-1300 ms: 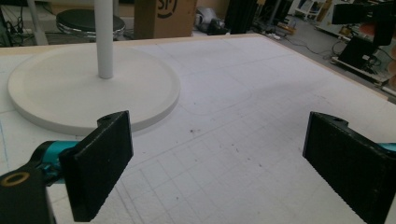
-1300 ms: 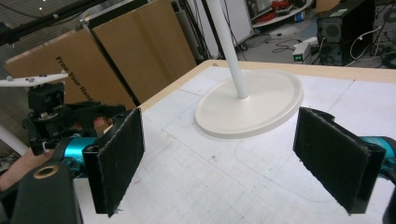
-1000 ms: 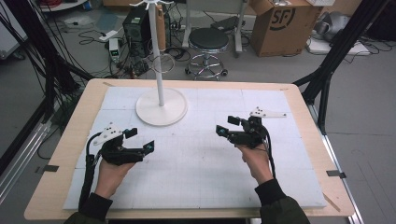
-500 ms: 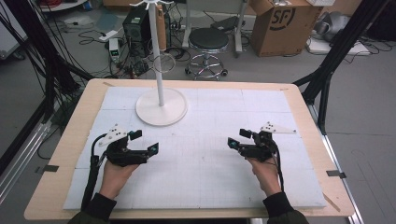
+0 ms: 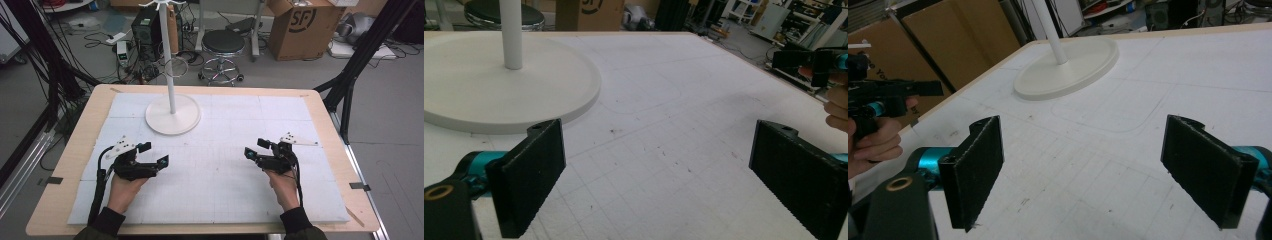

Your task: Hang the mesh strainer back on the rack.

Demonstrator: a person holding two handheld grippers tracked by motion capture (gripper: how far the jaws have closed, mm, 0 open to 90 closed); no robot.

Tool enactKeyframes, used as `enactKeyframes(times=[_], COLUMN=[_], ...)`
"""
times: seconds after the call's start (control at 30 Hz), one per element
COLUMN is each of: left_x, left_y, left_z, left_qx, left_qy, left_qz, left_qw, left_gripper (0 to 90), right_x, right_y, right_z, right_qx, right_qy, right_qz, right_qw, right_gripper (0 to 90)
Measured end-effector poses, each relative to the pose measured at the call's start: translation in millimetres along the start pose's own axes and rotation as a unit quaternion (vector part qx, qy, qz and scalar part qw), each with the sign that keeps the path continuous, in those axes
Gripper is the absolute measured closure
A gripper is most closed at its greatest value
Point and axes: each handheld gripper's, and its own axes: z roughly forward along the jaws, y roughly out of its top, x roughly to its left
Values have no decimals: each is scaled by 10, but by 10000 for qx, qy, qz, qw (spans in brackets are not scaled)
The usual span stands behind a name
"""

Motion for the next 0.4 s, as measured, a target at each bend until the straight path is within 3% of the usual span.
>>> enactKeyframes(times=[0.4], left_x=[3], left_y=[-1], left_z=[-1], left_qx=[-17], left_qy=[36], left_qz=[-13], left_qw=[10000], left_gripper=[83], right_x=[-1], right_y=[-2], right_z=[12], right_qx=[-1], right_qy=[-24], right_qz=[-38], right_qw=[10000], right_gripper=[165])
